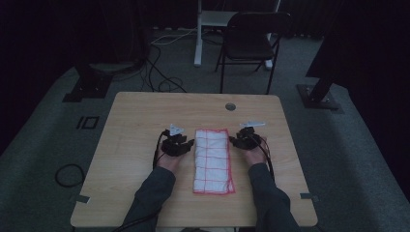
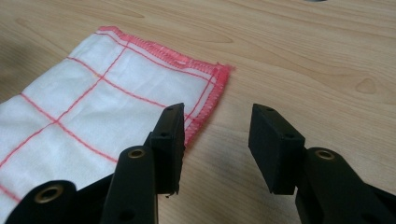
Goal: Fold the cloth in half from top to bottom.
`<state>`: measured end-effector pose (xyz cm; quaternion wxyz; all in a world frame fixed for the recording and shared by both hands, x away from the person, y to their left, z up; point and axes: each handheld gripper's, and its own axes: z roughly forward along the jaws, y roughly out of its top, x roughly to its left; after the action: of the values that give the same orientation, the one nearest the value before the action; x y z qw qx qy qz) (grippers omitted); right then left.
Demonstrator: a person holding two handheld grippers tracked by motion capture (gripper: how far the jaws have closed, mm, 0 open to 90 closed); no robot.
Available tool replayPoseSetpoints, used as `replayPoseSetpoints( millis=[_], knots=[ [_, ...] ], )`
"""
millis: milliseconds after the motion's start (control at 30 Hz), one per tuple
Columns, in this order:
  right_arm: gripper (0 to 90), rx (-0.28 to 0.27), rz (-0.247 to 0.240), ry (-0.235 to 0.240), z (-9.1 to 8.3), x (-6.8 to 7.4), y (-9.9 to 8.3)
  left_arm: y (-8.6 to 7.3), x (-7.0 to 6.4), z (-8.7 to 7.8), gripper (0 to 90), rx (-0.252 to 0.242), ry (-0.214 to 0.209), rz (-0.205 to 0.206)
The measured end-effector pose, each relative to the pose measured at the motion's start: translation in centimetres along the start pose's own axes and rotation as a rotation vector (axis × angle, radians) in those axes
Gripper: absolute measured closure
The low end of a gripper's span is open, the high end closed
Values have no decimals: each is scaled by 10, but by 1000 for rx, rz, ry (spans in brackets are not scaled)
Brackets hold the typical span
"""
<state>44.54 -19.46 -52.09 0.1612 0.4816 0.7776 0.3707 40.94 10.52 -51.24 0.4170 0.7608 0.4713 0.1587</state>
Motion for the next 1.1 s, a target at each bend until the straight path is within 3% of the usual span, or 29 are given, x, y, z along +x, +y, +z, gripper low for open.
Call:
replayPoseSetpoints(
  millis=[333, 567, 1100],
  knots=[
    [558, 24, -3, -25, 14, 7, 3, 2, -2, 20, 580, 30, 17, -10],
    [558, 25, -1, -30, 21, 14, 8, -1, -1, 30, 575, 60, 29, -43],
    [559, 60, 10, -48, 34, 19, 11, 0, -3, 47, 568, 86, 21, -41]
  ],
)
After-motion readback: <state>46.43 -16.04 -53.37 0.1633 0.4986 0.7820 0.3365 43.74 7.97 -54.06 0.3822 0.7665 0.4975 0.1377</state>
